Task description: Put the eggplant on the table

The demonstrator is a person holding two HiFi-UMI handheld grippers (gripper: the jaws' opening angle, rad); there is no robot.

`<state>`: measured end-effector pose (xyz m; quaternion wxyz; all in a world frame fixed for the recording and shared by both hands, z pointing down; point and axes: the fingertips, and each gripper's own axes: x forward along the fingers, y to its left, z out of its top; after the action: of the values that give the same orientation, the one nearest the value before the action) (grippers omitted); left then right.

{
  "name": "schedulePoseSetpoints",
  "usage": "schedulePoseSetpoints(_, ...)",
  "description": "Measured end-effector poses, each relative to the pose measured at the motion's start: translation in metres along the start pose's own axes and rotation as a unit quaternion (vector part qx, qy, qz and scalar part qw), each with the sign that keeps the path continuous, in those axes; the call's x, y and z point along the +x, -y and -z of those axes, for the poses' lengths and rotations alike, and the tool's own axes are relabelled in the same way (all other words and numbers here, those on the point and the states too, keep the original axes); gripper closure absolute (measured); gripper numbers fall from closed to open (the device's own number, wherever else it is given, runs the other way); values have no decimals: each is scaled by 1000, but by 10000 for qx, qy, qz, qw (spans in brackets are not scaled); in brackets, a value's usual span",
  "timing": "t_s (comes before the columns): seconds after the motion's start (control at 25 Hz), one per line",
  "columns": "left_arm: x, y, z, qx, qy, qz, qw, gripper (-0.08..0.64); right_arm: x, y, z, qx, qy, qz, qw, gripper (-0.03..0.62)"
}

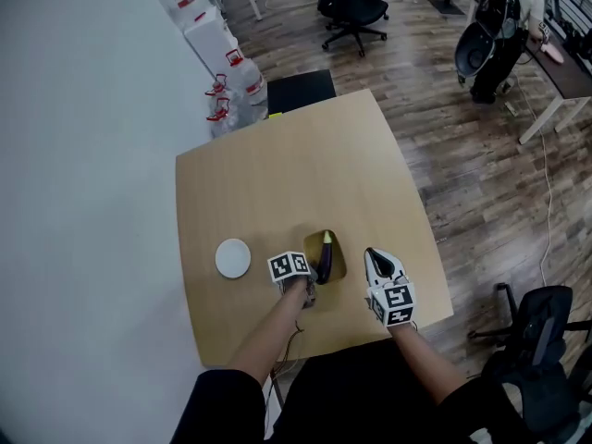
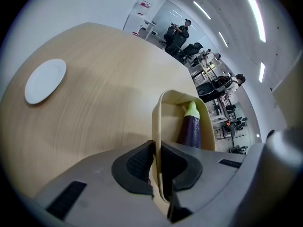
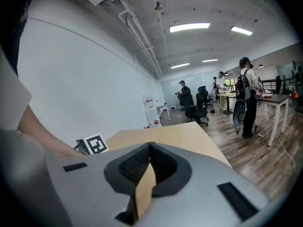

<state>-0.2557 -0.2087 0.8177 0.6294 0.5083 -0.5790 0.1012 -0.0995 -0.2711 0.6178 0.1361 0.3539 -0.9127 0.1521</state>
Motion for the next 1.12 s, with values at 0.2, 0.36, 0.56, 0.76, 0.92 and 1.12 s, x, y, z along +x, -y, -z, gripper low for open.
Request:
schedulePoseSetpoints(0.2, 32, 22, -43, 117, 8, -57, 9999, 531, 34, 22, -3, -28, -51, -21, 10000, 532)
schedulePoseSetpoints(0.36, 51, 30, -77, 278, -46, -172, 9995, 531, 57, 33, -1, -41, -184, -75, 9998, 532)
schedulePoseSetpoints(0.56, 78, 41, -108, 449, -59, -238, 9987, 531, 68, 49, 3, -64, -225, -147, 9996, 532)
schedulePoseSetpoints(0.76, 99, 47, -139, 556, -74, -320, 9979, 531, 74, 62, 5, 40, -230, -224, 9995, 532)
schedulePoseSetpoints(0.92, 116, 40, -142, 350, -172, -472, 9981, 531, 74, 70, 17, 93, -350, -209, 9991, 532)
schedulePoseSetpoints(1.12, 129, 36, -135, 62, -257, -411, 9988, 530, 69, 74, 32, 314, -460, -302, 9980, 532)
